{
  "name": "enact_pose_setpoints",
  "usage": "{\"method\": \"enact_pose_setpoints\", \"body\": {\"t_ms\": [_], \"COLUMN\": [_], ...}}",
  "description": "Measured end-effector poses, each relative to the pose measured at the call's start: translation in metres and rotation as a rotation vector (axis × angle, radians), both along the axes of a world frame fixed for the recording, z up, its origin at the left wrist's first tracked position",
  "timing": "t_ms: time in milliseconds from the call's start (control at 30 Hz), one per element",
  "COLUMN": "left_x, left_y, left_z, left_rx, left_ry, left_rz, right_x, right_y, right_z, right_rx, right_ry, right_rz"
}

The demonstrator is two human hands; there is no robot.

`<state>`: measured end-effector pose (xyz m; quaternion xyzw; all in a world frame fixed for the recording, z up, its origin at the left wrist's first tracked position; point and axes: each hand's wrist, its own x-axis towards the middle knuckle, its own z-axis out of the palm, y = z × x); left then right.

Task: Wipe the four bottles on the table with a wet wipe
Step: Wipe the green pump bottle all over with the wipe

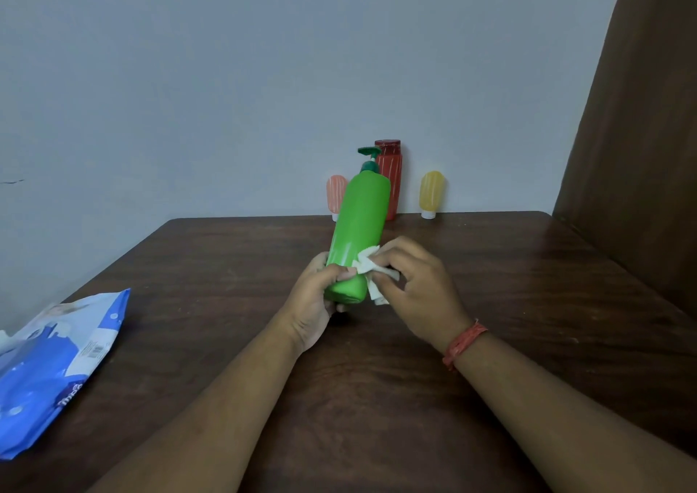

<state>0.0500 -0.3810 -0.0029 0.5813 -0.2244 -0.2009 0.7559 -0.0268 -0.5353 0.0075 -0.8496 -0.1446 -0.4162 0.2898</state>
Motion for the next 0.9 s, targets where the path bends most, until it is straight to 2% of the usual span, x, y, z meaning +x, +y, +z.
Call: {"method": "enact_pose_setpoints", "body": {"t_ms": [133,300,400,500,600,700,767,900], "left_x": [0.001,0.005,0.007,0.004,0.002,0.001,0.000,-0.004], "left_y": [-0.001,0.001,0.002,0.000,-0.002,-0.003,-0.002,-0.001], "left_z": [-0.002,-0.003,-0.003,-0.002,-0.003,-0.003,-0.003,-0.004], "left_rx": [0.001,-0.131,-0.124,-0.066,-0.027,0.011,0.059,0.299], "left_ry": [0.003,0.120,0.138,0.110,0.065,-0.010,-0.064,-0.288], "left_rz": [-0.044,-0.025,-0.030,-0.042,-0.038,0.009,0.018,-0.045], "right_x": [0.004,-0.002,-0.001,0.003,0.003,0.000,0.003,0.009], "right_y": [-0.004,0.005,0.003,-0.005,-0.008,-0.005,-0.008,-0.026], "right_z": [0.001,-0.001,0.001,0.001,0.000,-0.001,0.000,0.007], "right_rx": [0.129,0.018,0.005,0.064,0.134,-0.026,-0.050,0.224], "right_ry": [-0.049,0.022,0.038,-0.013,-0.051,-0.018,-0.037,-0.118], "right_rz": [-0.119,0.073,0.133,0.007,-0.061,0.018,-0.028,-0.282]}}
